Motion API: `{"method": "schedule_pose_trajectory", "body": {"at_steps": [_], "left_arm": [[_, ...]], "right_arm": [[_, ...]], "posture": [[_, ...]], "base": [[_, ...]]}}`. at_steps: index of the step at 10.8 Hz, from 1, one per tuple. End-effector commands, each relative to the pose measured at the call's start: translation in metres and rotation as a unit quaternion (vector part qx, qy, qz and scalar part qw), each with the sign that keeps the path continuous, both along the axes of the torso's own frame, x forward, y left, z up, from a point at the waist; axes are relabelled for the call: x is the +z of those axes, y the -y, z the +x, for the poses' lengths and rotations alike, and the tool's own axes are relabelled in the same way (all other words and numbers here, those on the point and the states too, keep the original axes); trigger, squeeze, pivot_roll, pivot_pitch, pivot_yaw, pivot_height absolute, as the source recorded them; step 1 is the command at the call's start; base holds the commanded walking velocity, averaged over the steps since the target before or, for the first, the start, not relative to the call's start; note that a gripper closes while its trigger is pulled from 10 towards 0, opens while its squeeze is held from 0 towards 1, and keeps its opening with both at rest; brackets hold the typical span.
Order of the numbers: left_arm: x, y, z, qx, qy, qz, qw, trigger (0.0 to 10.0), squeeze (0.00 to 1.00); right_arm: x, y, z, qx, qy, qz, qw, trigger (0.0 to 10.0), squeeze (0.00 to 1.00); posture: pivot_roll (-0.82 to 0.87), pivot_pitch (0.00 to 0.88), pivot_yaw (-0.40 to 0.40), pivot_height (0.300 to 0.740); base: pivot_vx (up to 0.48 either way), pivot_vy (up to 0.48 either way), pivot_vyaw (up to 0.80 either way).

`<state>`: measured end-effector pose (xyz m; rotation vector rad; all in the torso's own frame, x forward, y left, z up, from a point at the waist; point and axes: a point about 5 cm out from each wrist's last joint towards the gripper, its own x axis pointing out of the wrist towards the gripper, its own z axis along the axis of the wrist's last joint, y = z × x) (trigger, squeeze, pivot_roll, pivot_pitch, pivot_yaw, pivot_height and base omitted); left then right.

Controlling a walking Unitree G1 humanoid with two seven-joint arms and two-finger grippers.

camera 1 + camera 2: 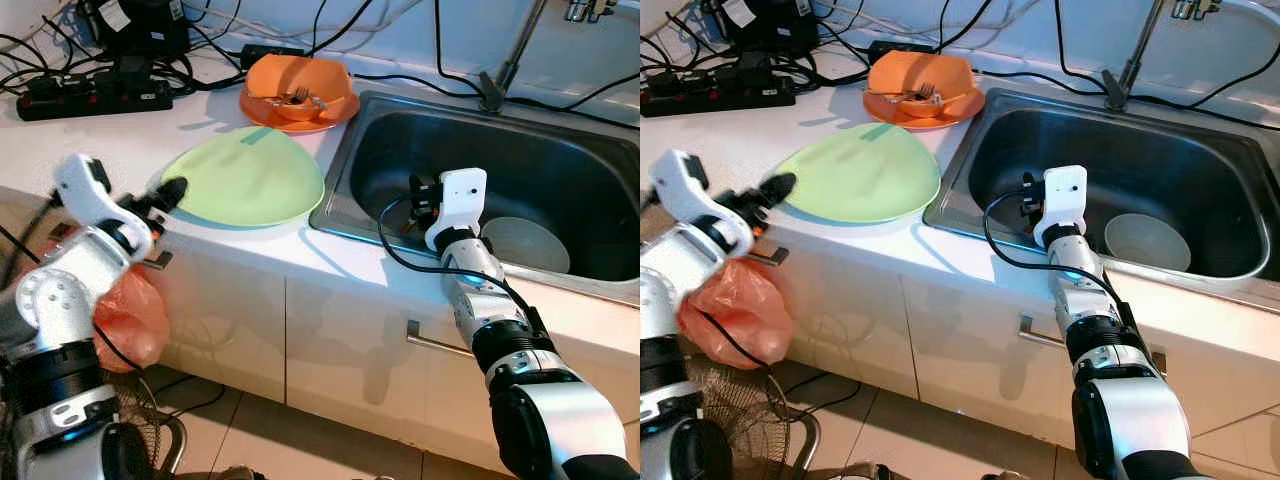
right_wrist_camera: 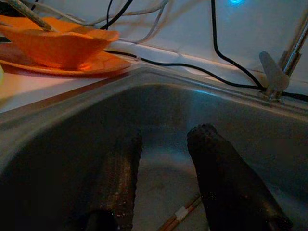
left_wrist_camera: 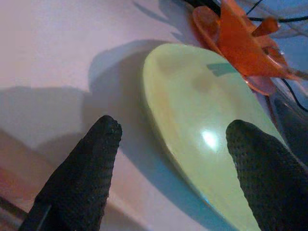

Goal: Kitchen organization

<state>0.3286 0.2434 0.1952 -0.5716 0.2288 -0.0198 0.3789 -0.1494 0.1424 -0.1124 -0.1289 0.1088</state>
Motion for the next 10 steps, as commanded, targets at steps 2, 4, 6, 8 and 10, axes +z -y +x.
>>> {"method": "schedule_pose_trajectory", "body": {"at_steps": [2, 4, 6, 8, 10], "left_arm": [[-0.001, 0.012, 0.007, -0.019, -0.012, -0.008, 1.0, 10.0, 0.0], [-0.001, 0.018, 0.011, -0.027, -0.015, -0.012, 0.999, 10.0, 0.0], [-0.003, 0.03, 0.018, -0.045, -0.021, -0.024, 0.999, 10.0, 0.0], [-0.009, 0.047, 0.023, -0.064, -0.024, -0.044, 0.997, 10.0, 0.0], [-0.017, 0.072, 0.026, -0.091, -0.03, -0.07, 0.993, 10.0, 0.0]], "right_arm": [[-0.019, 0.001, -0.006, 0.002, -0.041, -0.003, 0.999, 10.0, 0.0], [-0.019, 0.002, -0.006, 0.0, -0.041, -0.003, 0.999, 10.0, 0.0], [-0.017, 0.002, -0.005, -0.002, -0.037, -0.001, 0.999, 10.0, 0.0], [-0.017, 0.003, -0.005, -0.003, -0.035, -0.002, 0.999, 10.0, 0.0], [-0.015, 0.004, -0.005, -0.004, -0.033, -0.002, 0.999, 10.0, 0.0]], "posture": [[0.1, 0.074, -0.027, 0.74], [0.09, 0.071, -0.022, 0.74], [0.08, 0.062, -0.013, 0.74], [0.07, 0.058, -0.014, 0.74], [0.07, 0.053, -0.015, 0.74]], "base": [[0.0, 0.0, 0.0], [0.0, 0.0, 0.0], [0.0, 0.0, 0.0], [0.0, 0.0, 0.0], [0.0, 0.0, 0.0]]}}
